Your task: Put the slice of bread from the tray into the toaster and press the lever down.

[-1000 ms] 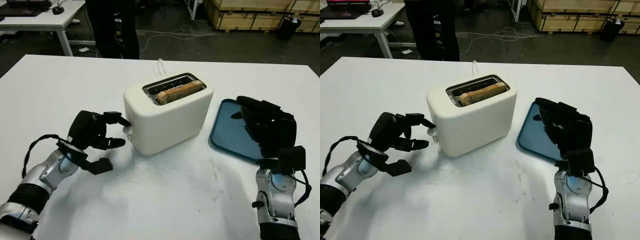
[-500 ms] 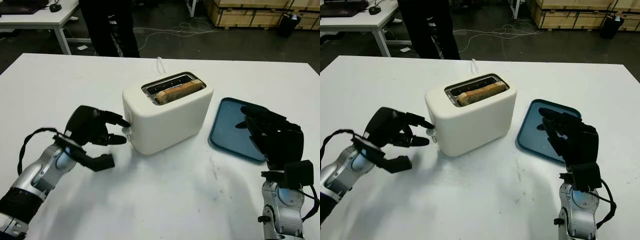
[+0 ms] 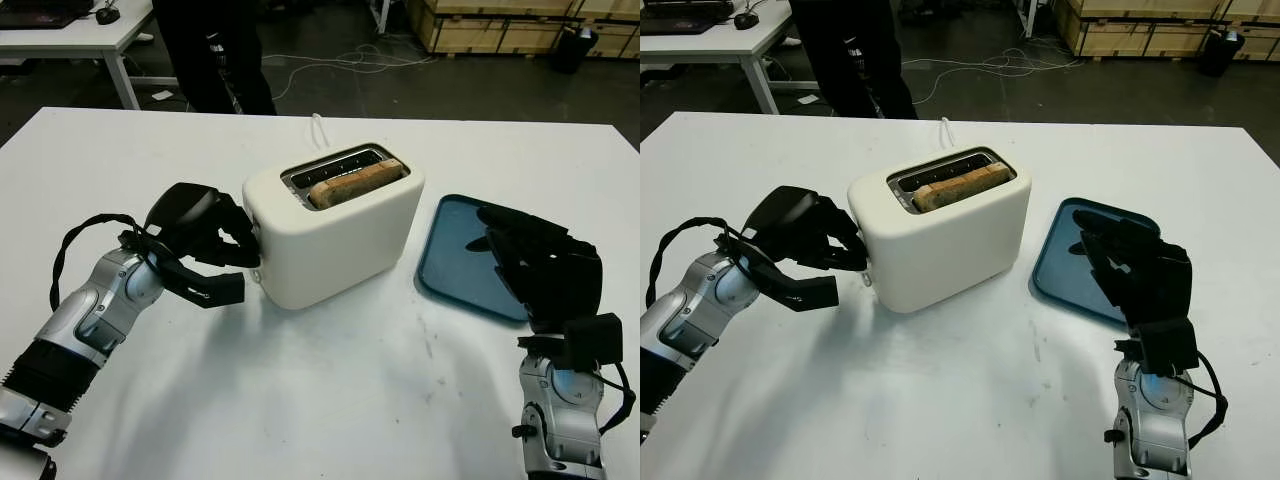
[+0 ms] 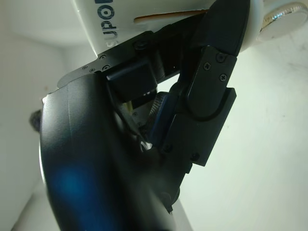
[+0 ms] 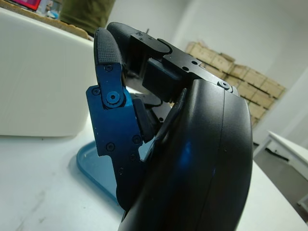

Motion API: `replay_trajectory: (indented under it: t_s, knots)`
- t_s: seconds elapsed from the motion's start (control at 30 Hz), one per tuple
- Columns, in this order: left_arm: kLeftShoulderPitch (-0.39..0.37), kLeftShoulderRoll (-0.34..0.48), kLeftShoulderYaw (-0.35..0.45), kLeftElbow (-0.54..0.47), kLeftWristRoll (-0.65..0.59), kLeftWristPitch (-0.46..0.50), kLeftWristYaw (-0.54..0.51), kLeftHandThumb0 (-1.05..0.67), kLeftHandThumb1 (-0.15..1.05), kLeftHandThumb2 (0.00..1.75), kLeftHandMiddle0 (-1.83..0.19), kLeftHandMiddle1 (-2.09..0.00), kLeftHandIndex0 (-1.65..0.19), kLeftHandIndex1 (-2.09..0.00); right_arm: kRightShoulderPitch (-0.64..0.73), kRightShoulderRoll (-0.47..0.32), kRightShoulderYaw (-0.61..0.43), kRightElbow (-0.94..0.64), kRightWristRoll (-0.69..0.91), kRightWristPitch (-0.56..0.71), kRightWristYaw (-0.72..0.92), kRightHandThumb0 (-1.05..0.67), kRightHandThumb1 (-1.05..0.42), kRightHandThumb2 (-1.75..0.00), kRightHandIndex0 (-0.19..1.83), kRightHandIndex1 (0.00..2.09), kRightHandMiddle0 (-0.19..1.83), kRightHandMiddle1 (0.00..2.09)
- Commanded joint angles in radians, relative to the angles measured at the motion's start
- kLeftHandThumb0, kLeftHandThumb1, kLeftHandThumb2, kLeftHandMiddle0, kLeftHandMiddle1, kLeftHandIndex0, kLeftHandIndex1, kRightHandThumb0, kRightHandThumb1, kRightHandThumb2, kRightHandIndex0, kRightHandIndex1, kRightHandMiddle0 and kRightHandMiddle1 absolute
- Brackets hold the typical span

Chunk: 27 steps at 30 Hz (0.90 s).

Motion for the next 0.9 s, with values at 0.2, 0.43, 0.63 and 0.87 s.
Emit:
replay_trajectory:
  t_s: [0.2, 0.43, 0.63, 0.87]
  knots:
    - [0.131, -0.129, -0.195, 0.132, 0.152, 0.233, -0.164, -0.86, 0.86, 0.0, -1.46, -1.01, -1.48, -0.62, -0.019, 0.0, 0.001, -0.009, 0.004, 0.042, -0.006, -0.55, -0.92, -0.14, 0.73, 1.3, 1.16, 0.01]
    - [0.098, -0.329, -0.261, 0.342, 0.152, 0.288, -0.173, -0.86, 0.81, 0.01, -1.57, -0.22, -1.55, -0.04, -0.03, -0.009, -0.018, 0.017, 0.009, 0.025, -0.003, -0.55, -0.92, -0.13, 0.74, 1.26, 1.17, 0.0]
    - [0.069, -0.315, -0.261, 0.361, 0.164, 0.267, -0.188, -0.84, 0.82, 0.01, -1.57, -0.2, -1.52, -0.02, -0.028, 0.001, -0.009, 0.016, 0.0, 0.027, -0.01, -0.57, -0.92, -0.14, 0.74, 1.23, 1.16, 0.0]
    - [0.094, -0.278, -0.253, 0.292, 0.16, 0.247, -0.195, -0.85, 0.83, 0.01, -1.57, -0.35, -1.57, -0.06, -0.039, 0.001, -0.01, 0.039, -0.001, 0.012, -0.01, -0.57, -0.92, -0.14, 0.75, 1.24, 1.16, 0.0]
